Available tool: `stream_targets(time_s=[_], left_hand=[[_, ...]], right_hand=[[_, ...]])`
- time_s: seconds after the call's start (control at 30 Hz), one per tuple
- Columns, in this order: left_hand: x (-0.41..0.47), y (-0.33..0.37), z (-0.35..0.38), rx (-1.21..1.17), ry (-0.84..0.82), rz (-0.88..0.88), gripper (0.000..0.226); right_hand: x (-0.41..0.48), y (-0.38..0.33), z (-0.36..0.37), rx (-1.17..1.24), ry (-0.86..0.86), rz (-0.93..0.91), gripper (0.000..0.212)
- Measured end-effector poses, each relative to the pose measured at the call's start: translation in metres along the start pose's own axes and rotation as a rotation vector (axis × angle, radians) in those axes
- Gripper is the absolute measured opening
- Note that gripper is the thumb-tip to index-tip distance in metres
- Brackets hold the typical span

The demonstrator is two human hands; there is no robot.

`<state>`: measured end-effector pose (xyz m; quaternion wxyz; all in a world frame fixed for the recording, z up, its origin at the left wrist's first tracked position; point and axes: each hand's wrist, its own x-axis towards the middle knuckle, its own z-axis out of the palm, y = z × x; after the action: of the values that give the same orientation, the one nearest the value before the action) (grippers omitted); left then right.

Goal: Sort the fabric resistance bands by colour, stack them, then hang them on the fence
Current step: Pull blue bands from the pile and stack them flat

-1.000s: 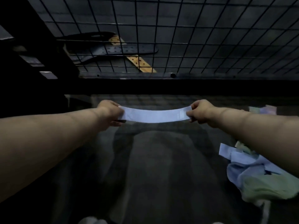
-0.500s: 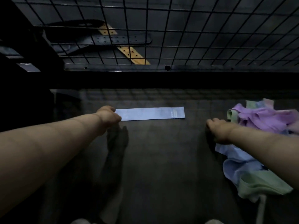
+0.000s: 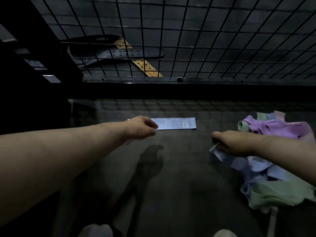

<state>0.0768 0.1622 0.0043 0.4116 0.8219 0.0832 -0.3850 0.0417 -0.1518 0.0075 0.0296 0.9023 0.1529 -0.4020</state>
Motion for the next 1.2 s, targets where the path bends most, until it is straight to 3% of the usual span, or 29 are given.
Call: stream_targets(time_s=[0.1, 0.2, 0.4, 0.5, 0.6, 0.7, 0.97, 1.07, 1.2], left_hand=[[-0.035, 0.041, 0.013, -0.13, -0.188, 0.125, 0.043], [-0.071, 0.076, 0.024, -0.235, -0.274, 0.257, 0.059], [-0.135, 0.11, -0.012, -0.341, -0.25, 0.38, 0.038], [-0.167, 0.117, -0.032, -0.409, -0.278, 0.391, 0.018], [-0.199, 0.122, -0.045, -0.487, -0.26, 0.375, 0.012], [-0.223, 0.126, -0.049, -0.537, -0.235, 0.427, 0.014], [-0.279, 0.12, -0.06, -0.414, -0.371, 0.422, 0.016], [-0.283, 0.107, -0.062, -0.376, -0.364, 0.414, 0.02], [-0.285, 0.09, -0.071, -0.302, -0.285, 0.364, 0.006]], right_hand=[[-0.026, -0.032, -0.047, 0.166, 0.238, -0.056, 0.016], [-0.056, -0.065, -0.091, 0.597, 0.405, -0.098, 0.005], [-0.123, -0.103, -0.155, 1.227, 0.583, -0.068, 0.003], [-0.148, -0.118, -0.175, 1.582, 0.583, -0.076, 0.005], [-0.171, -0.134, -0.187, 1.681, 0.525, -0.129, 0.007], [-0.193, -0.154, -0.193, 1.732, 0.395, -0.196, 0.027], [-0.235, -0.167, -0.215, 1.957, 0.832, -0.197, 0.02], [-0.235, -0.155, -0.201, 2.068, 0.875, -0.185, 0.019], [-0.228, -0.138, -0.181, 2.177, 0.905, -0.144, 0.023]])
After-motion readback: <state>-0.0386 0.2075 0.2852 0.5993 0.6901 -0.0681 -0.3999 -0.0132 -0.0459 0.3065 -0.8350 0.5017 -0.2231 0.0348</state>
